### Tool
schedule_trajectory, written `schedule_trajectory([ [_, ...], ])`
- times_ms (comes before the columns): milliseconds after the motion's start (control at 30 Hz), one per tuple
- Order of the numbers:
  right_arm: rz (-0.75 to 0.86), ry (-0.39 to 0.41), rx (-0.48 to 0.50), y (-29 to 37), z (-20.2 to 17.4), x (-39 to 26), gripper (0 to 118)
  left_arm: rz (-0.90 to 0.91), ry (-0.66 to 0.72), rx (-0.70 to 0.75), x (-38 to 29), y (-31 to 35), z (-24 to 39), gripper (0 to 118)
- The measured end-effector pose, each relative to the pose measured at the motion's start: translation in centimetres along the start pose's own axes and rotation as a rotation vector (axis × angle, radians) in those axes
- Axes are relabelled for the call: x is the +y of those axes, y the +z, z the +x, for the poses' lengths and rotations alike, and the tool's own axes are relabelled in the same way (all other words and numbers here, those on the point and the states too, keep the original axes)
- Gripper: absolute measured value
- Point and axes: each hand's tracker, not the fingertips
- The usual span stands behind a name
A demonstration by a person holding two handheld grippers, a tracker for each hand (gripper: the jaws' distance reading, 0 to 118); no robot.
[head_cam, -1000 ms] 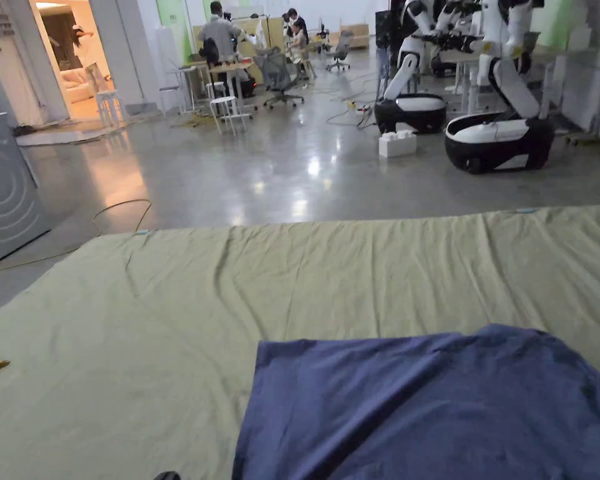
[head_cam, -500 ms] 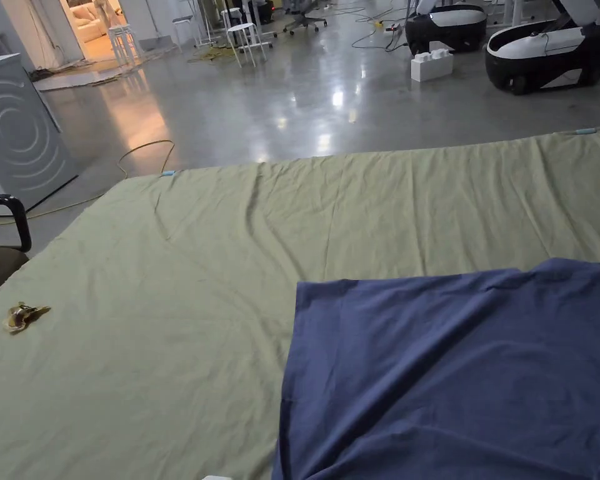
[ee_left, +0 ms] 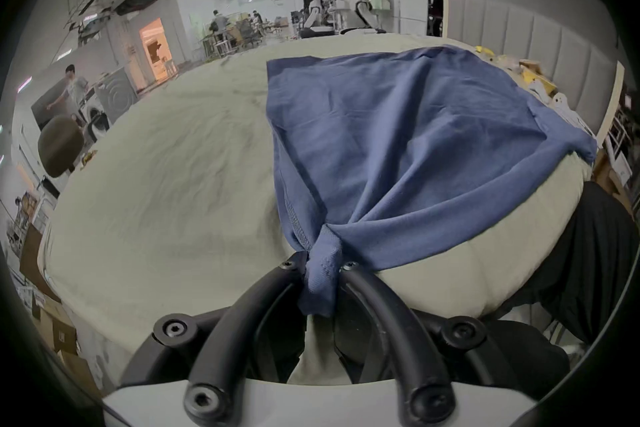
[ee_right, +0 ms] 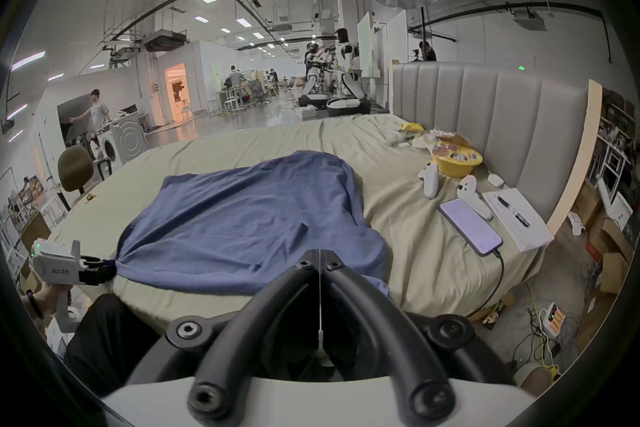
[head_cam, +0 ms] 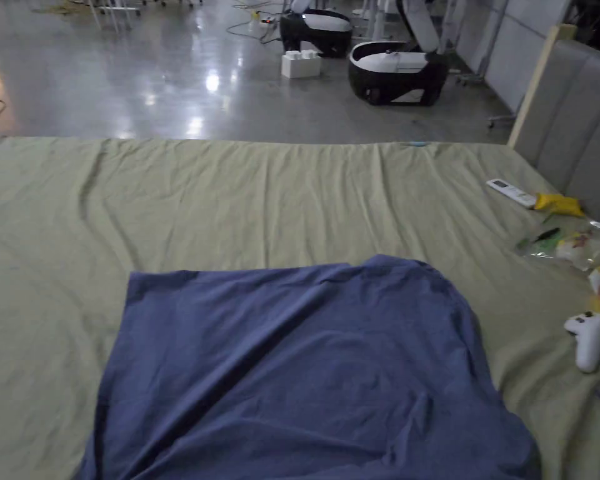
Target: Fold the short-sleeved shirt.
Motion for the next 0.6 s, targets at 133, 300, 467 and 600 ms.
schedule_trajectory([
  [133,-0.169,-0.061,-0.013,-5.6,2.9,-3.0,55,-0.053,-0.08,0.019,1.0,-0.2,0.6,13],
  [300,-0.244,-0.088,-0.026,-11.7,4.7,-6.1,72,-0.077,-0.05,0.021,1.2,-0.6,0.7,13],
  [467,-0.237,-0.111,-0.013,-11.9,4.2,-6.8,11,-0.055,0.003,0.012,0.9,-0.2,0.2,11],
  [600,-0.179,-0.102,-0.025,-9.3,3.9,-5.8,8,0.023,0.195,-0.042,1.1,2.2,-1.1,7],
])
